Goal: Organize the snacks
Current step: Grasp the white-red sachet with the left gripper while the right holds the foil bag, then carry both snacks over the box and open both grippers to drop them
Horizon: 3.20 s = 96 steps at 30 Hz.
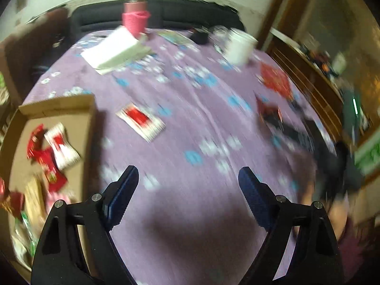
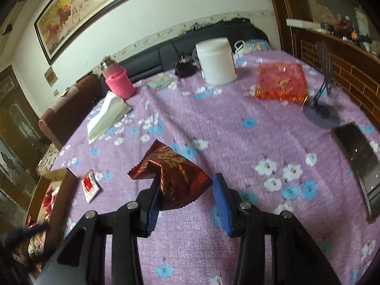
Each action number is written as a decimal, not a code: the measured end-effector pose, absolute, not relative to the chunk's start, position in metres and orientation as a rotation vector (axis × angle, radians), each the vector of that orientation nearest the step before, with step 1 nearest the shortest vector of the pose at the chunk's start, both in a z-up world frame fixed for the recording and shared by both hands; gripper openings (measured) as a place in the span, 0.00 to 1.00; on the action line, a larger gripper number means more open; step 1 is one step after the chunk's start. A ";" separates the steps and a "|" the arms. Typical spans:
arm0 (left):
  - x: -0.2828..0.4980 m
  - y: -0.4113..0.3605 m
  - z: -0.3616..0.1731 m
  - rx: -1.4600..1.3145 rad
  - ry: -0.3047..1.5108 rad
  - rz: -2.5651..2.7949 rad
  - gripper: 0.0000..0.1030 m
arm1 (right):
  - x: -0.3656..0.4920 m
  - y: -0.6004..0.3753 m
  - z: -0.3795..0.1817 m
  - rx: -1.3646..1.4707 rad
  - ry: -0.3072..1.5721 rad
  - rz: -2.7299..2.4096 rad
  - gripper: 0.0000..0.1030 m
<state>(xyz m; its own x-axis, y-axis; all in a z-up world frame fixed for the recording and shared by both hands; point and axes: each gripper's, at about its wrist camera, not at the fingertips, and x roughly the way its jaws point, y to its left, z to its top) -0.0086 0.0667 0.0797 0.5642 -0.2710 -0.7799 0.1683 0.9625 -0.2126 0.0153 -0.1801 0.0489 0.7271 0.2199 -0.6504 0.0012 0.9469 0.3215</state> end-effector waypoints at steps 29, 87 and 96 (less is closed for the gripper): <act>0.079 0.071 0.024 -0.045 0.977 -0.099 0.30 | 0.018 -0.184 0.039 0.346 0.786 0.168 0.44; -0.114 0.259 0.090 -0.533 0.682 -0.087 0.30 | -0.060 -0.081 0.078 0.183 0.823 0.379 0.44; -0.114 0.289 0.085 -0.502 0.687 -0.009 0.30 | -0.054 -0.004 0.093 0.141 0.847 0.532 0.44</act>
